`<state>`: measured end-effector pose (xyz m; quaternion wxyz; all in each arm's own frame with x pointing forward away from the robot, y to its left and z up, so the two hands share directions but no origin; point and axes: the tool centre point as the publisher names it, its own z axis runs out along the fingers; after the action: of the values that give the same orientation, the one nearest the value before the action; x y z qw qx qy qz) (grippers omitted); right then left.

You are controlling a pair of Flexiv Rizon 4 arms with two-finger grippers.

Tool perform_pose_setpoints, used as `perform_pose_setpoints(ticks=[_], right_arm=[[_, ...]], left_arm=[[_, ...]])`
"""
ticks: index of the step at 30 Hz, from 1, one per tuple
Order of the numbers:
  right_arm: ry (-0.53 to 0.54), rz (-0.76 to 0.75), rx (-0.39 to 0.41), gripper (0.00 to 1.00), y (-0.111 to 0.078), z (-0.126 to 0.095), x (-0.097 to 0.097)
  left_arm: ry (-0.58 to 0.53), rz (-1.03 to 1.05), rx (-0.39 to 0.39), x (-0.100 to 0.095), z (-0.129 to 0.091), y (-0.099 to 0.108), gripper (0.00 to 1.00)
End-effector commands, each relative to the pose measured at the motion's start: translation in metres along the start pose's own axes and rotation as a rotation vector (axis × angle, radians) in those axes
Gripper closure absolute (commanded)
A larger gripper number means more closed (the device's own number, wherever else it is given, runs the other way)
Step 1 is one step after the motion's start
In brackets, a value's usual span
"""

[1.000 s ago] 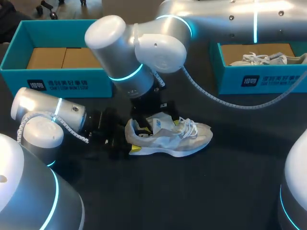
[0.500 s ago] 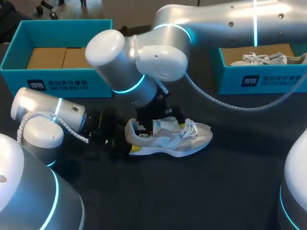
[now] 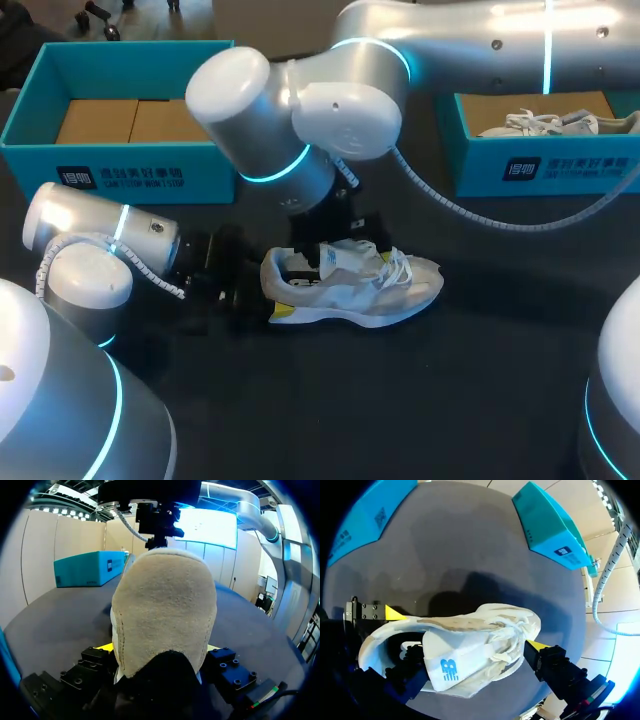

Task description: Take the shoe out of the shoebox, open the shoe tongue, remove and reinsert the insole, then place the shoe into the shoebox

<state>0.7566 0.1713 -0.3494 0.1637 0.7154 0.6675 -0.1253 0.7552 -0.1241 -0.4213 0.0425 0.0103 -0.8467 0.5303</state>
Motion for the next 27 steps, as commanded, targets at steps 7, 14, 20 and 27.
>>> perform_pose_setpoints(ticks=[7, 14, 20, 27], right_arm=[[0.007, 0.023, -0.004, 0.58, -0.002, -0.009, -0.015], [0.028, 0.049, -0.007, 0.73, 0.001, -0.007, -0.022], [0.033, 0.07, -0.006, 0.82, 0.001, -0.006, -0.031], [0.037, 0.117, 0.004, 0.84, -0.006, -0.001, -0.046]], left_arm=[[0.001, -0.001, -0.003, -0.001, -0.001, 0.0, 1.0], [0.001, -0.001, -0.003, -0.001, -0.001, 0.0, 1.0], [0.001, -0.001, -0.003, -0.001, -0.001, 0.0, 1.0], [0.001, -0.001, -0.003, -0.001, -0.001, 0.0, 1.0]])
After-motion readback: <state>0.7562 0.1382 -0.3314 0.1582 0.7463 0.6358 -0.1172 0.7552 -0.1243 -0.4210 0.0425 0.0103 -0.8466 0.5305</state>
